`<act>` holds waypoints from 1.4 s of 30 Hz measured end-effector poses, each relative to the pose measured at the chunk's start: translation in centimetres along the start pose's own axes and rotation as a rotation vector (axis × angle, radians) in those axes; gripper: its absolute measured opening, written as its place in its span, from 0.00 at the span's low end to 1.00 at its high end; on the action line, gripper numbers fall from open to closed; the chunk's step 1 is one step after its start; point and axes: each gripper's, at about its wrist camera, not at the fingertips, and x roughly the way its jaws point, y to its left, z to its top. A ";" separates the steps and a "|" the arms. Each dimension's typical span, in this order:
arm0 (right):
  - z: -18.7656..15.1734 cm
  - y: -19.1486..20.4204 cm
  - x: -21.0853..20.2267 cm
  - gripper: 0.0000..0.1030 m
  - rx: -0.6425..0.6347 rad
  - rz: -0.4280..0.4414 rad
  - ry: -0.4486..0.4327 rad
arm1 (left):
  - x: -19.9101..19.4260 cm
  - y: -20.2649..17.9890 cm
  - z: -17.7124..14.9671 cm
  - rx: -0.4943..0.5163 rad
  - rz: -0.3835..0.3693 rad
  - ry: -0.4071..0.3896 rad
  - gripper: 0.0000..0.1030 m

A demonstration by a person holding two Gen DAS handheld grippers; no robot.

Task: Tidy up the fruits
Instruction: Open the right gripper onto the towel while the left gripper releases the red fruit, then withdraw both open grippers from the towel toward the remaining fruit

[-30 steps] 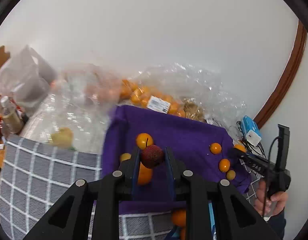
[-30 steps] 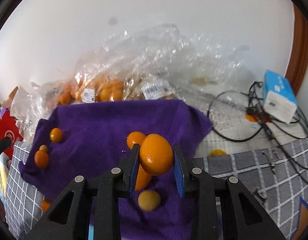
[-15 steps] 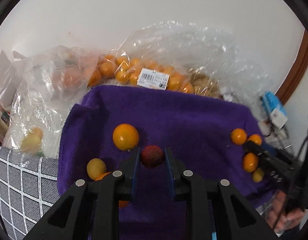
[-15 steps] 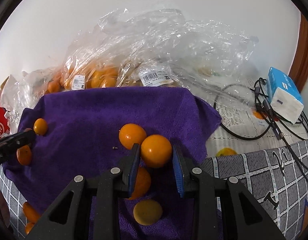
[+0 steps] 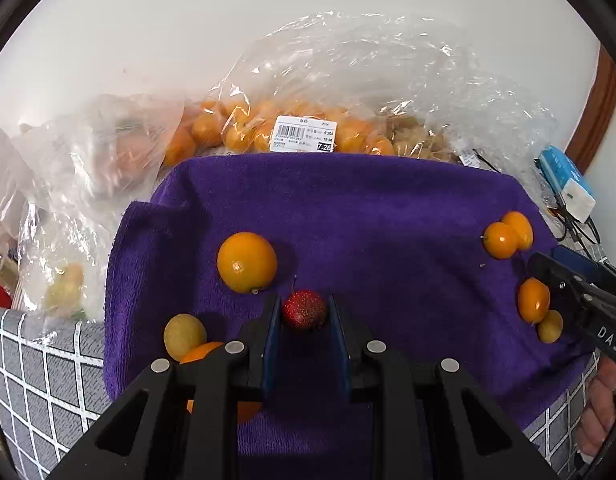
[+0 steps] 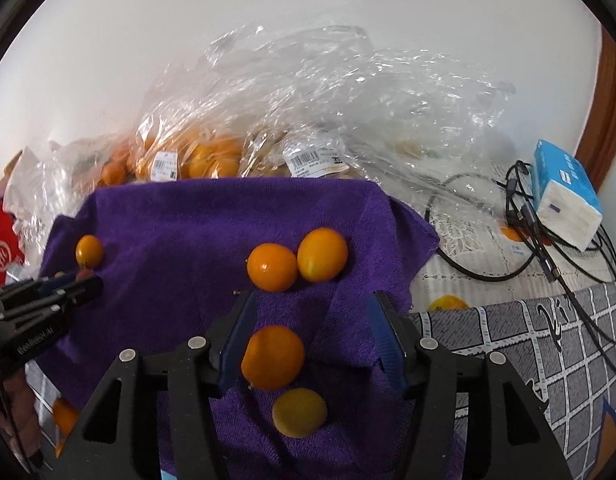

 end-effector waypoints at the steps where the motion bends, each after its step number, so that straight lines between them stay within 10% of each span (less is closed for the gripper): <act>1: 0.1 0.0 -0.1 0.56 0.003 0.001 0.000 | 0.0 0.0 0.0 -0.004 -0.007 0.003 0.22; 14: -1.2 0.2 -6.4 0.56 0.016 -0.076 -0.061 | -6.2 1.1 0.7 -0.057 -0.062 -0.092 0.39; 24: -3.8 2.6 -11.5 0.56 -0.001 -0.133 -0.133 | -12.5 6.4 -5.0 -0.107 -0.019 -0.173 0.41; 42: -11.4 11.5 -10.0 0.62 -0.083 0.162 -0.019 | -8.7 12.7 -13.9 -0.255 0.038 -0.097 0.48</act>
